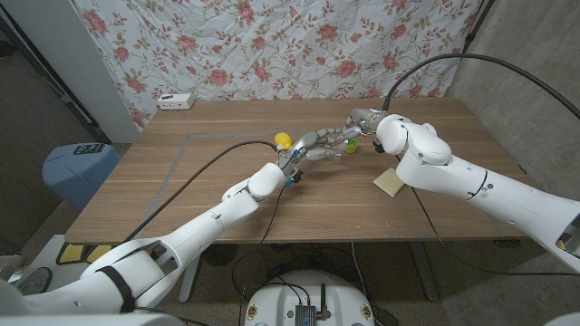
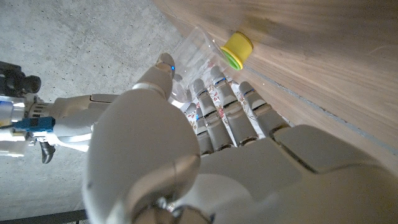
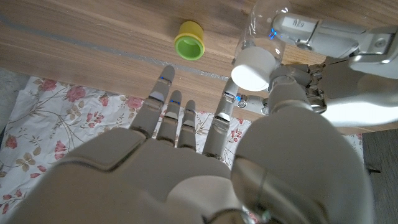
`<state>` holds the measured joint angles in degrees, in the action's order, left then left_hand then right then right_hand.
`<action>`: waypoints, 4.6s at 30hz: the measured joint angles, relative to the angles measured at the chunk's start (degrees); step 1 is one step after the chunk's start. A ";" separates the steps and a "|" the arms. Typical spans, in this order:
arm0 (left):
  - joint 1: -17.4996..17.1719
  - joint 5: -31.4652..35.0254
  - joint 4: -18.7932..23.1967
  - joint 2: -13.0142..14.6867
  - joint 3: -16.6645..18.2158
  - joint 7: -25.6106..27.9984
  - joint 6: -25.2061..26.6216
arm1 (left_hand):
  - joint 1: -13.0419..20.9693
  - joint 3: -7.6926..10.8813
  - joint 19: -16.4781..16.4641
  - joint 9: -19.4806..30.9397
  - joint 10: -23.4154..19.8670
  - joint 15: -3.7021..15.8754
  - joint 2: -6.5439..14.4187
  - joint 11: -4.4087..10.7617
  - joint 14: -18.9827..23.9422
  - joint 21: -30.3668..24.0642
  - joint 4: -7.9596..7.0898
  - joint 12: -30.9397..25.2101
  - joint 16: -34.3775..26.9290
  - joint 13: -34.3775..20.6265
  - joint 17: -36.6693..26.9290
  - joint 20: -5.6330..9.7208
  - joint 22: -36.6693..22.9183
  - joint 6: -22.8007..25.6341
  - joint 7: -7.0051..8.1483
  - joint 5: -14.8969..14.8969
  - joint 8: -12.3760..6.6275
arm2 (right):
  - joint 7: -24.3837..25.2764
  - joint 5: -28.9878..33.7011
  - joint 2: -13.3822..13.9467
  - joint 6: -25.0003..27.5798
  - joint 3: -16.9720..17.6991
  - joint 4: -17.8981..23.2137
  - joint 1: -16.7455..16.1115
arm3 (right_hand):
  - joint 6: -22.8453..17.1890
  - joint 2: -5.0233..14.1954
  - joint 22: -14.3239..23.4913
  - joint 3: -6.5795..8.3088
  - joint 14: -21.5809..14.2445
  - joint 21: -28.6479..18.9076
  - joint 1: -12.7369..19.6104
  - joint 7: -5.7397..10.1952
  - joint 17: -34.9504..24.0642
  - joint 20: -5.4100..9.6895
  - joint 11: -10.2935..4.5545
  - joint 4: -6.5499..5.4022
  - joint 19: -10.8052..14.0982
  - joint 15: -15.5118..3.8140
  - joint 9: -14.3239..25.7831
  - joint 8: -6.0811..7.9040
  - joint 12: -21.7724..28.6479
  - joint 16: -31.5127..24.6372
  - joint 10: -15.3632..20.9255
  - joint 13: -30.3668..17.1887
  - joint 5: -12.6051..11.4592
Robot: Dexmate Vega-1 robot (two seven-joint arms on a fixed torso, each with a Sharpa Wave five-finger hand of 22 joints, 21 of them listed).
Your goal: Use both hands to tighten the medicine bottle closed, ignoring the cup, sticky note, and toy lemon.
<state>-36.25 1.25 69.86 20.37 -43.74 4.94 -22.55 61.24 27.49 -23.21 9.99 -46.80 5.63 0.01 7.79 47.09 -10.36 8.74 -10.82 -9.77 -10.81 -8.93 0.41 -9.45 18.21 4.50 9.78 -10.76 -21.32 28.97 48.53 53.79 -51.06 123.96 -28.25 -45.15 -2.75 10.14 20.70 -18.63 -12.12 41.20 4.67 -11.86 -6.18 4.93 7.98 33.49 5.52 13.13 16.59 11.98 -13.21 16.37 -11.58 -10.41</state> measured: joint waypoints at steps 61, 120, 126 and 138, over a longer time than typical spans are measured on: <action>0.77 0.82 -2.65 -1.17 -0.24 1.40 -2.39 | 0.43 -0.11 -0.21 0.00 -0.31 0.00 -0.12 -0.31 0.00 0.00 0.11 -0.19 0.00 0.00 0.00 0.83 0.00 0.73 -0.30 -0.20 0.00 | -1.96 -7.54 4.50 -3.57 2.44 2.25 0.95 | 8.06 -1.15 0.00 0.63 5.44 1.04 -0.16 0.70 0.14 -1.69 1.71 1.29 -3.97 2.96 0.07 -3.21 -0.94 1.73 -5.77 0.00 -0.45; 0.65 0.74 -2.44 -1.07 -0.18 1.38 -2.47 | 0.31 -0.19 -0.21 0.00 -0.31 0.00 0.04 -0.31 0.00 0.00 0.19 0.00 0.00 0.01 0.00 0.83 0.00 0.72 -0.31 -0.14 0.00 | 0.50 -5.81 3.35 -2.91 1.64 1.34 -0.29 | 0.71 -0.57 0.00 1.58 2.76 0.43 1.64 1.67 -0.01 -0.08 0.91 0.95 -1.92 0.93 0.29 0.13 -0.05 0.67 -2.53 0.00 -0.45; 0.48 0.75 -2.01 -0.91 -0.17 1.24 -2.24 | 0.30 -0.19 -0.21 0.00 -0.30 0.00 0.05 -0.30 0.00 0.00 0.19 0.00 0.00 0.27 0.00 0.83 0.00 0.72 -0.31 -0.16 0.00 | 1.21 -5.42 3.25 -2.65 1.76 1.73 -0.82 | -0.16 -0.85 0.00 1.58 2.46 0.43 1.12 1.53 -0.01 -0.21 0.90 0.95 -1.78 0.62 0.33 0.38 -0.05 0.67 -1.91 0.00 -0.45; 0.06 0.77 -1.09 -0.57 -0.13 0.99 -1.65 | 0.44 -0.19 -0.21 0.00 -0.19 0.00 0.20 -0.18 0.00 0.00 0.19 0.00 0.00 0.31 0.00 0.83 0.00 0.71 -0.31 -0.18 0.00 | 2.34 -4.55 3.03 -1.85 1.82 2.34 -1.51 | -3.10 -0.17 0.00 1.10 1.43 0.00 0.32 1.81 -0.27 0.08 0.29 0.48 -0.62 0.21 0.06 1.51 0.39 0.23 -0.48 0.00 -0.45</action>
<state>-36.19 2.02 68.76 19.80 -43.86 5.92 -24.19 61.69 27.29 -23.42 9.99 -46.98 5.63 0.20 7.60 47.09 -10.37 8.94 -10.81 -9.77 -10.50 -8.93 1.24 -9.45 18.92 4.19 9.60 -10.76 -18.98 24.42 51.56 51.94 -49.23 126.30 -29.76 -48.25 -2.92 10.15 21.81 -17.21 -12.13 41.53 6.48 -12.13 -6.09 5.22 8.46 32.86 5.74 13.19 18.11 12.37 -12.99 15.89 -11.58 -10.86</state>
